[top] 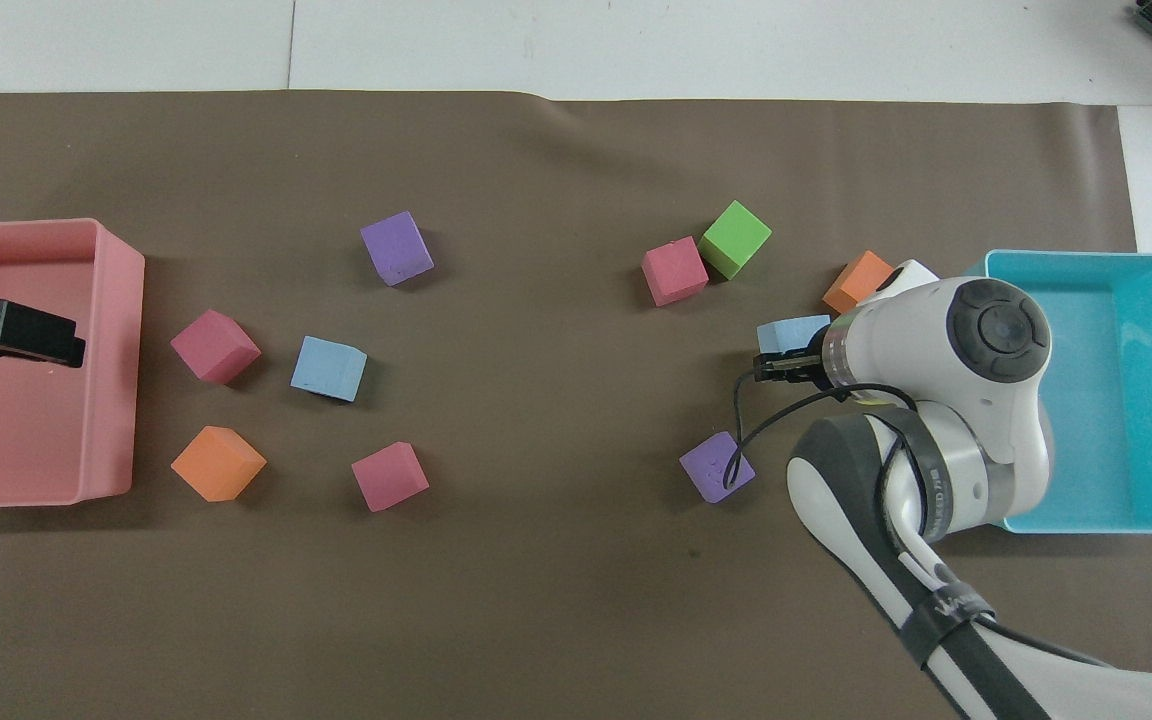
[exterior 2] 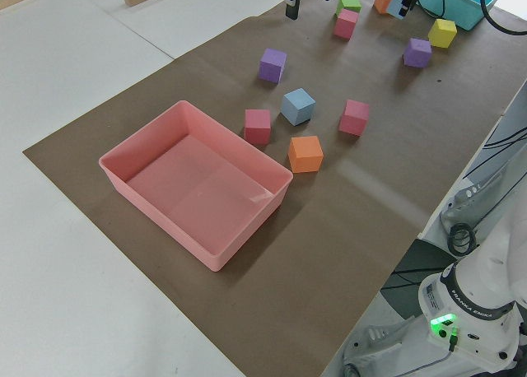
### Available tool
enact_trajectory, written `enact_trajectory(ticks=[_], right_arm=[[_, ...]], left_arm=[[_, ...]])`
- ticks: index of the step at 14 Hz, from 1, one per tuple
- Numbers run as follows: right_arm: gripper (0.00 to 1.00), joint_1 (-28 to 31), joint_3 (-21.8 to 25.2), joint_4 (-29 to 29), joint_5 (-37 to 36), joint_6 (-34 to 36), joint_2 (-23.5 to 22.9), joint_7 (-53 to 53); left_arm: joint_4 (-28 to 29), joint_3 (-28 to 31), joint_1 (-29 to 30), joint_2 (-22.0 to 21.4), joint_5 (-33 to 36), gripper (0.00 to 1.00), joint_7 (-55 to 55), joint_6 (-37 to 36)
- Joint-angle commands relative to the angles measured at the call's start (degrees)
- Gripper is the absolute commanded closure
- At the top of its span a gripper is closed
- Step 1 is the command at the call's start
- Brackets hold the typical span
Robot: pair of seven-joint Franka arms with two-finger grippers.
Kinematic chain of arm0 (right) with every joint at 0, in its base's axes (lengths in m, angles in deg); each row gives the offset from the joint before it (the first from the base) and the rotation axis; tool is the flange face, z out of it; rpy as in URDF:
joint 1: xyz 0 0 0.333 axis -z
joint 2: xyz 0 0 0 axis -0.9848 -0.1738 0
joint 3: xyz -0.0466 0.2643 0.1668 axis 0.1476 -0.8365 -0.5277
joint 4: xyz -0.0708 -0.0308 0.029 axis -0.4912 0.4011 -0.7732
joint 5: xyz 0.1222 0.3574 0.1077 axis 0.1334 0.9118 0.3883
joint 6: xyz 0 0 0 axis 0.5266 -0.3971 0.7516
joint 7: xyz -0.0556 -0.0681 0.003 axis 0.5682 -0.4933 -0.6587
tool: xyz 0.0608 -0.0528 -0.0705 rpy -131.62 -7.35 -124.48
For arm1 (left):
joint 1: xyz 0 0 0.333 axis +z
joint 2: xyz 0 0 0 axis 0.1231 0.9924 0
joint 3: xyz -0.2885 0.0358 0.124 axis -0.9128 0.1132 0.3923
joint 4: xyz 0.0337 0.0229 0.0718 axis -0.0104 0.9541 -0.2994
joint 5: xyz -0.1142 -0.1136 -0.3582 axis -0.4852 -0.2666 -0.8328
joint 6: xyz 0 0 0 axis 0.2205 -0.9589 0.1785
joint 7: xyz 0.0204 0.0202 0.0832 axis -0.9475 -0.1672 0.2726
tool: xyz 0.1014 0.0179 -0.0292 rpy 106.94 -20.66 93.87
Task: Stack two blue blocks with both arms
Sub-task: 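Close the right gripper on the blue cube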
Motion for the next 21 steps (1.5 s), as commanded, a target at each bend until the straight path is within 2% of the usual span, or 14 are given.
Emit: enact_trajectory(ticks=[1,10,14,17,19,21], right_arm=[[1.00,0.5,-0.1,0.2,0.2,0.7,0.3,-1.2],[1.00,0.6,-0.2,0.4,0.2,1.4,0.3,-1.2],[1.00,0.1,-0.2,0.1,0.4,0.0,-2.2,-0.4],[1.00,0.0,-0.2,0.1,0.4,-0.3,-2.3,-0.9],[1.00,-1.0,-0.3,0.6,0.4,-0.3,-2.3,0.5],[1.00,-4.6,-0.3,2.9,0.2,0.1,-3.1,4.1]], left_arm=[[0.2,0.1,0.4,-0.8,-0.7,0.00,-0.5,-0.7],[0.2,0.2,0.5,-0.8,-0.7,0.00,-0.5,-0.7],[0.2,0.2,0.5,-0.8,-0.7,0.00,-0.5,-0.7],[0.2,0.2,0.5,-0.8,-0.7,0.00,-0.5,-0.7],[0.2,0.2,0.5,-0.8,-0.7,0.00,-0.5,-0.7],[0.2,0.2,0.5,-0.8,-0.7,0.00,-0.5,-0.7]])
